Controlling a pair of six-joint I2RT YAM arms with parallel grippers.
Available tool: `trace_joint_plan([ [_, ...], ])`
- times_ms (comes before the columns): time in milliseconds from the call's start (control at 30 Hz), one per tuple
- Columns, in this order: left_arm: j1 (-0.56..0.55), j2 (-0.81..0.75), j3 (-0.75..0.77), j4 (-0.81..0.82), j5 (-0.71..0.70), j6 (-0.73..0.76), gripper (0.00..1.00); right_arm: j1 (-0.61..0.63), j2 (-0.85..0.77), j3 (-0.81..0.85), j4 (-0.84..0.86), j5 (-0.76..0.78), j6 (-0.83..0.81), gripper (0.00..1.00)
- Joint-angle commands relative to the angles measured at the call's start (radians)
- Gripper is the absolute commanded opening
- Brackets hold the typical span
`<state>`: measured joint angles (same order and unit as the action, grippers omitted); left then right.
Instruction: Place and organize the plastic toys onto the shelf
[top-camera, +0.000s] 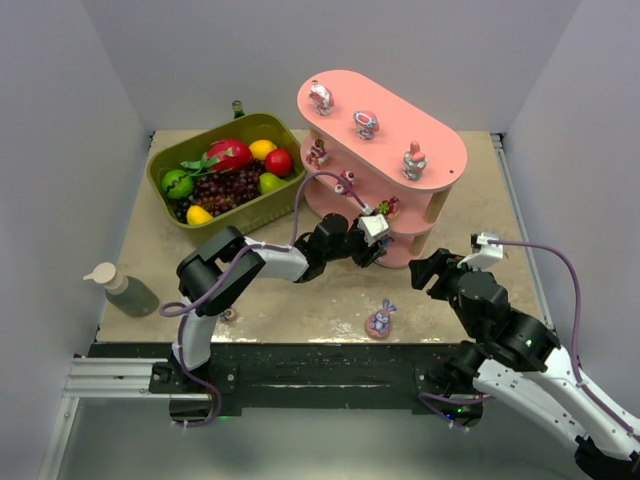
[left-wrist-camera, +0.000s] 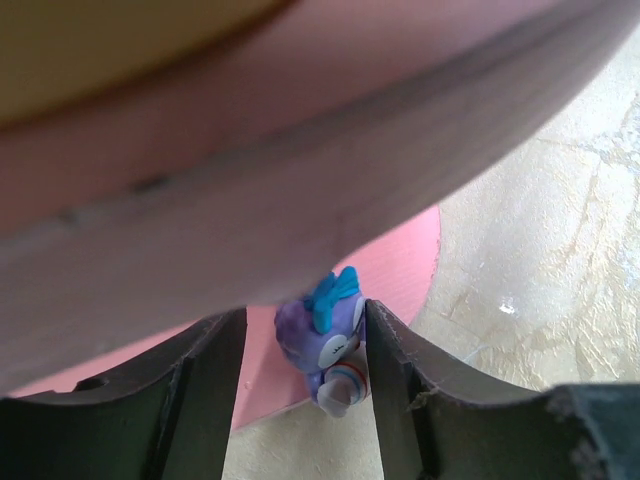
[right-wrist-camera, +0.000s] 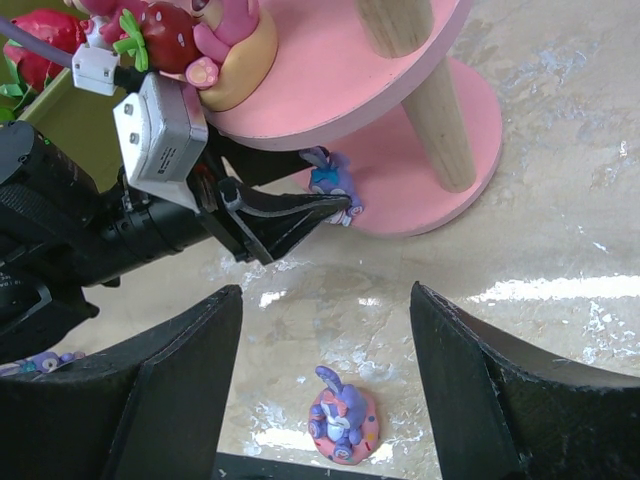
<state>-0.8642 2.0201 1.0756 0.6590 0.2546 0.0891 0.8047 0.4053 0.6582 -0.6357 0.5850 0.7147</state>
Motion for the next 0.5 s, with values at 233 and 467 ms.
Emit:
trace_joint_plan([
  [233,0.005,-0.038,-0.008,0.116,-0.011,-0.012,0.62,-0.002,0.007,0.024,0.024,0.022,0.002,0.72],
  [467,0.004,-0.096,-0.078,0.162,-0.017,-0.023,0.76,-0.002,0.006,0.024,0.024,0.024,0.000,0.72],
])
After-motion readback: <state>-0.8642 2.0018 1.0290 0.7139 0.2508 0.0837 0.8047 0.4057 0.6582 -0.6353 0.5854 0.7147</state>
